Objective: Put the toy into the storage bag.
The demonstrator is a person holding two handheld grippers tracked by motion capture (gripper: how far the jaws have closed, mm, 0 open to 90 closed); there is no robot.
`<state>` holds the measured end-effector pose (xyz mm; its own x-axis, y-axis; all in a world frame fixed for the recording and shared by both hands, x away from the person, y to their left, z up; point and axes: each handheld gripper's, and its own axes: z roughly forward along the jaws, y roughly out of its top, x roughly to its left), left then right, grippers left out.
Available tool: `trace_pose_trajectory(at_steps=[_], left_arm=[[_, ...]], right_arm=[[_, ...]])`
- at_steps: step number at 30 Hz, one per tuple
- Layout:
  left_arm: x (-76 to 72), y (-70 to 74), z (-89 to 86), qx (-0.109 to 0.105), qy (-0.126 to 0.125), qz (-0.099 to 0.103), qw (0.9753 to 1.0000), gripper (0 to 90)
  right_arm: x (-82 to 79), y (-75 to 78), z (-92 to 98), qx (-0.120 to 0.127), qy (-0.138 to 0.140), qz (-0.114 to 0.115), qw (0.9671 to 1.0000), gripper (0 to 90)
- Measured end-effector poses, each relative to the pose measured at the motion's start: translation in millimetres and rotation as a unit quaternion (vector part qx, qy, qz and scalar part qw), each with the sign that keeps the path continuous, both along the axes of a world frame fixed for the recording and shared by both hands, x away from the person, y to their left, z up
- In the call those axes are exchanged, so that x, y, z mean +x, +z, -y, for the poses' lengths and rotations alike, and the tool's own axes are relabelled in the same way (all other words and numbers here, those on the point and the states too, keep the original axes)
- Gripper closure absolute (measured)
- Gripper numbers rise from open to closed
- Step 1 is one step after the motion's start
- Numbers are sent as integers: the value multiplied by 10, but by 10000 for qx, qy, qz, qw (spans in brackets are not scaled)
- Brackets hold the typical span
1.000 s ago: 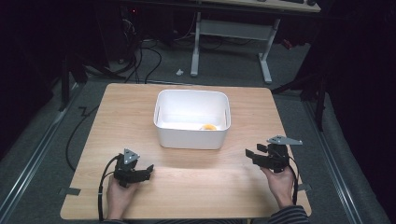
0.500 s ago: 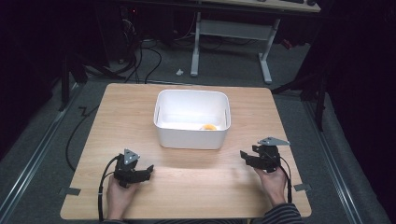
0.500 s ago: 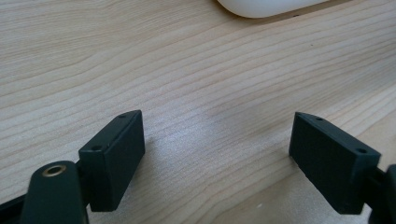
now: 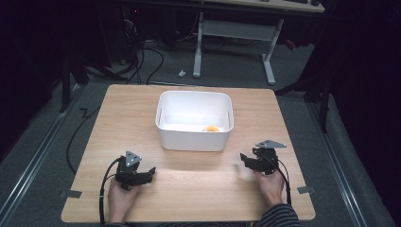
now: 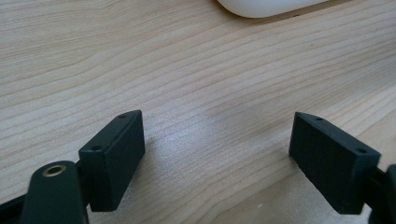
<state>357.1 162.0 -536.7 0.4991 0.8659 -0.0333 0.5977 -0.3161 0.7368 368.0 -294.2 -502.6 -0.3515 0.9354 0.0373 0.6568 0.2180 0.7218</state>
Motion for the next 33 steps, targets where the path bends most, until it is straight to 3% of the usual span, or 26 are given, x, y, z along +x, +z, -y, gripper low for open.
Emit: trace_pose_trajectory(at_steps=[6,21,22,33], left_arm=[[-1,-1,2,17,9,15,10000,189],[1,-1,-6,-32,16,4,10000,191],[1,-1,-5,-29,17,5,10000,192],[-4,-2,11,62,25,31,10000,194]], right_arm=[[10,-48,-47,-55,6,96,9999,382],[28,-261,-106,-279,-1,12,9996,352],[20,-278,-105,-255,3,92,9996,349],[7,-284,-118,-260,22,95,9996,312]])
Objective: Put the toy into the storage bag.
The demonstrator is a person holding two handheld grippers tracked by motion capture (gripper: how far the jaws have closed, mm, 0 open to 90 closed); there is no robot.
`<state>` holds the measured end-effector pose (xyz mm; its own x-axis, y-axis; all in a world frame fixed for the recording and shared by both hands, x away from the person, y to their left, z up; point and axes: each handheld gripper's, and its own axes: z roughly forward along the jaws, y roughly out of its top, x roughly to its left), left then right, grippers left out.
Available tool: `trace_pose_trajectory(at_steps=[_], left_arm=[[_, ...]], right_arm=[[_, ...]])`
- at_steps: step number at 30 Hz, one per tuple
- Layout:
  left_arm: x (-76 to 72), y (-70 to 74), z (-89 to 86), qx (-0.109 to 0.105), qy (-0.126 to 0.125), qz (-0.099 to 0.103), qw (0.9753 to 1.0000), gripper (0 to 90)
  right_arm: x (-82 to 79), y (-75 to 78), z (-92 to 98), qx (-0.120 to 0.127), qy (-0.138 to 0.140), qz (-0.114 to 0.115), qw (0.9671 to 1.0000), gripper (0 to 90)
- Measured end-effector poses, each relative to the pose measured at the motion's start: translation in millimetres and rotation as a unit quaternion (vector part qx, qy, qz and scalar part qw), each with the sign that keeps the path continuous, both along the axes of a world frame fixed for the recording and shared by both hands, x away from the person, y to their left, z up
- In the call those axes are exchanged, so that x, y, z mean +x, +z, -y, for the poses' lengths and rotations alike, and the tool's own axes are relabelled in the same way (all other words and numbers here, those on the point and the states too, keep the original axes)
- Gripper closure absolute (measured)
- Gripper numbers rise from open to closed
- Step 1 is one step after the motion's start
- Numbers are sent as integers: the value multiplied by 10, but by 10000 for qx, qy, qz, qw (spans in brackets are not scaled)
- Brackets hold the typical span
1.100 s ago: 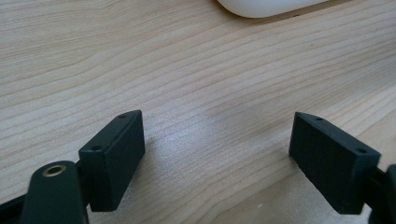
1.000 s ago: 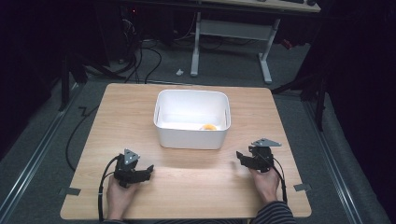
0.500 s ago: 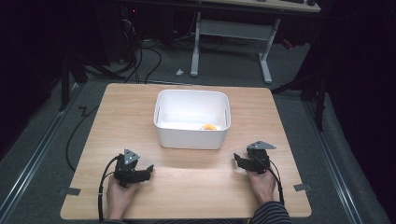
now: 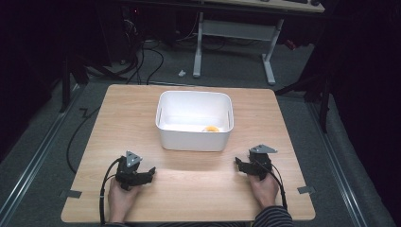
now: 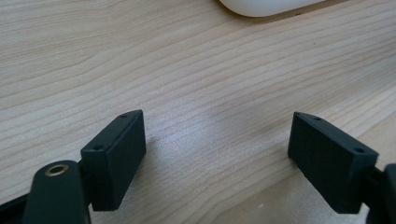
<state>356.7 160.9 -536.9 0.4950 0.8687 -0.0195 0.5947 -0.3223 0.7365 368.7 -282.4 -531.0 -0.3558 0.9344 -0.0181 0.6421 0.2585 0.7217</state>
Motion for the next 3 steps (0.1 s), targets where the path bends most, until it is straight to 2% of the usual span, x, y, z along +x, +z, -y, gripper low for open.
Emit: trace_pose_trajectory(at_steps=[3], left_arm=[[0,0,-2,-7,-5,-3,10000,194]], right_arm=[[1,-1,-3,8,30,-17,10000,294]])
